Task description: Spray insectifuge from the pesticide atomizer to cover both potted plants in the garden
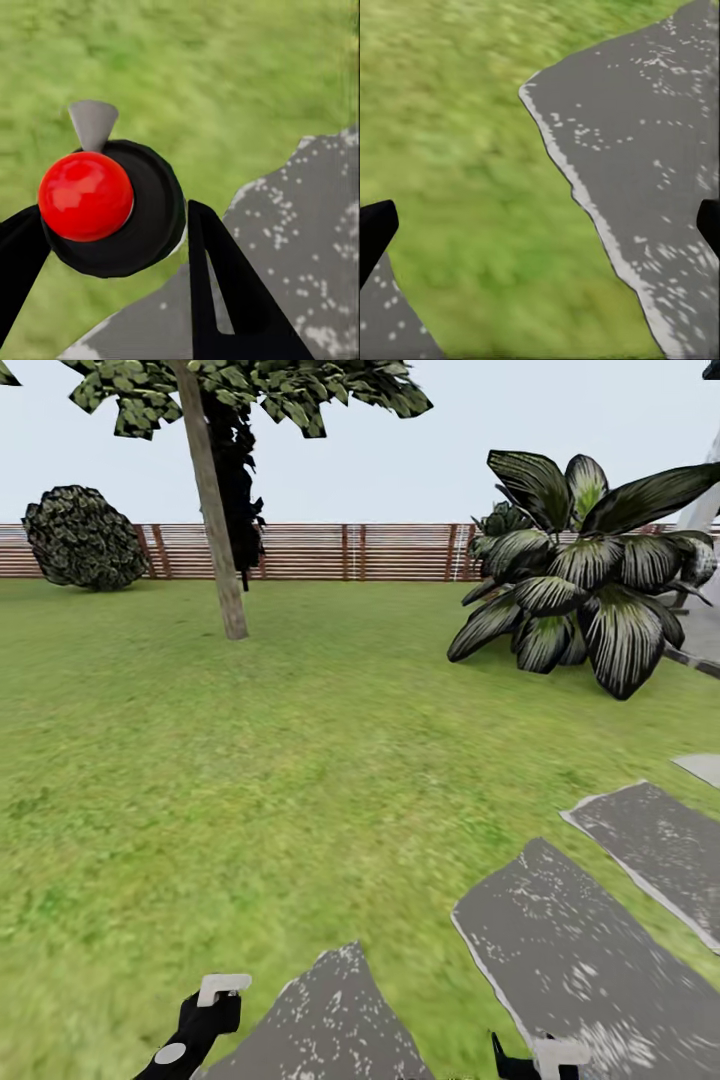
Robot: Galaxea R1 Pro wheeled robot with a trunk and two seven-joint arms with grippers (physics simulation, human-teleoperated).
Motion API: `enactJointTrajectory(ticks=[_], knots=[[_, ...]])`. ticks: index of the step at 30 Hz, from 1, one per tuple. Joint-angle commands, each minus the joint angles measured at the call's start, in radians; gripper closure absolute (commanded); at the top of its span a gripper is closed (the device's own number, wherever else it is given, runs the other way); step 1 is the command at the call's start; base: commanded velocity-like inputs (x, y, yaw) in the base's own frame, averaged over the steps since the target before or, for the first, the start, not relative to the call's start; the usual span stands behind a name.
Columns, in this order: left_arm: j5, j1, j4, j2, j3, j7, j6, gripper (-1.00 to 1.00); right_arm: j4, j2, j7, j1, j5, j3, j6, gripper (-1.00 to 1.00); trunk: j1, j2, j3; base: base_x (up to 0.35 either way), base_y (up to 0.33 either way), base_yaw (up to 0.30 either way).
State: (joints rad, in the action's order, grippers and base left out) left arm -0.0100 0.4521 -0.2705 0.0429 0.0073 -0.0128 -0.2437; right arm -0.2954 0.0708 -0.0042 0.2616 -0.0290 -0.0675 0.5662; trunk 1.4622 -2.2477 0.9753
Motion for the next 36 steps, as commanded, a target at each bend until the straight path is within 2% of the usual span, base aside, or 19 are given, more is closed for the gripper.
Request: enactJointTrajectory(ticks=[1, 36], knots=[[-0.001, 0.000, 0.000, 0.000, 0.000, -0.001, -0.003, 1.00, 0.001, -0.001, 0.000, 0.001, -0.003, -0.003, 0.003, -1.00, 0.000, 0.000, 0.000, 0.000, -0.275, -0.300], [-0.001, 0.000, 0.001, 0.000, 0.000, -0.001, -0.004, 1.00, 0.002, 0.000, 0.000, 0.001, -0.003, -0.003, 0.003, -1.00, 0.000, 0.000, -0.013, 0.000, -0.275, -0.300]])
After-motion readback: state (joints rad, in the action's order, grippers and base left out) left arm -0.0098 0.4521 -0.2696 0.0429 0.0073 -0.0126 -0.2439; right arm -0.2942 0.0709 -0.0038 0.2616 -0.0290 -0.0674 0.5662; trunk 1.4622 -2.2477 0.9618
